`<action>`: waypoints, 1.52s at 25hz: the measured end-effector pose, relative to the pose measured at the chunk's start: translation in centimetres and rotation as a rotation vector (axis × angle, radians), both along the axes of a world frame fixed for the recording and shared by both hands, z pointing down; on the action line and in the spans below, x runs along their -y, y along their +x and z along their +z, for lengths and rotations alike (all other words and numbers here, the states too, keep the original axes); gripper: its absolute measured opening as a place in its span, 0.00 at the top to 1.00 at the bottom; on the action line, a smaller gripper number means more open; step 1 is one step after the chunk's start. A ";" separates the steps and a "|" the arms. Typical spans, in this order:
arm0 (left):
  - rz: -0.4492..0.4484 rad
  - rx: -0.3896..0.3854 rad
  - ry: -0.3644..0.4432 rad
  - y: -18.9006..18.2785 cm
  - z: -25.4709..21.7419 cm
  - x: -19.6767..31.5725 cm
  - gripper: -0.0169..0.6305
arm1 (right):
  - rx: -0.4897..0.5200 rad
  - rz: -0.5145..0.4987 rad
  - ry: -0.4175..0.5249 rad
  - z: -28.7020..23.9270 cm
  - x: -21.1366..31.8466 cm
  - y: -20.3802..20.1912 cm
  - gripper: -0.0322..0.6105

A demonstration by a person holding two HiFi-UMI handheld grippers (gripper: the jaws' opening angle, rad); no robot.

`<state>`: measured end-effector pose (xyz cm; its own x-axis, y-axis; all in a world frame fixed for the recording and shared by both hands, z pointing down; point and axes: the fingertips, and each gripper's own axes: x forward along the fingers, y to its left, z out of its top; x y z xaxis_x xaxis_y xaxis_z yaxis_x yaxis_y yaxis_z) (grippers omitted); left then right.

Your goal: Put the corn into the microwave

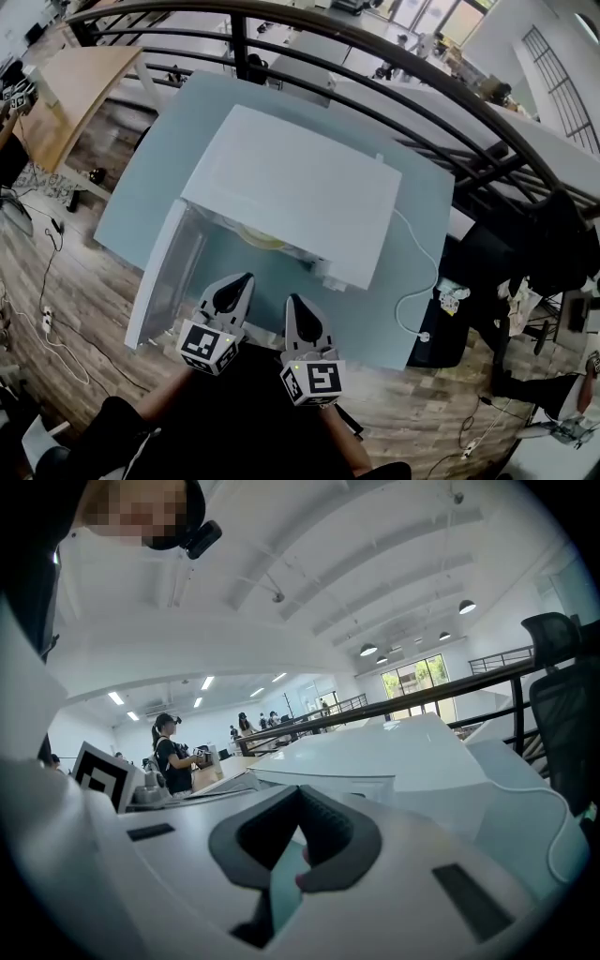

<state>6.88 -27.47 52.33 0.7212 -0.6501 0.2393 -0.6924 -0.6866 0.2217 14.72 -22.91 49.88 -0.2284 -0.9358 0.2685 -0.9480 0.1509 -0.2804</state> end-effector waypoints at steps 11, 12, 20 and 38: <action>0.016 -0.010 0.046 -1.0 -2.0 -1.1 0.97 | -0.030 0.057 0.062 -1.4 -0.3 1.8 0.94; 0.011 -0.012 0.049 -1.1 -2.2 -1.0 0.97 | -0.041 0.060 0.075 -1.8 -0.3 1.9 0.94; 0.009 -0.019 0.052 -0.9 -2.2 -1.0 0.97 | -0.054 0.043 0.091 -2.4 -0.7 1.2 0.94; -0.040 -0.044 0.030 -1.8 -1.9 -1.1 0.97 | -0.012 0.030 0.062 -1.8 -0.7 0.8 0.94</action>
<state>5.09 -26.41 50.44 0.7041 -0.6848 0.1879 -0.7093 -0.6655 0.2324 15.52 -22.25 48.12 -0.1969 -0.9572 0.2124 -0.9555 0.1388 -0.2601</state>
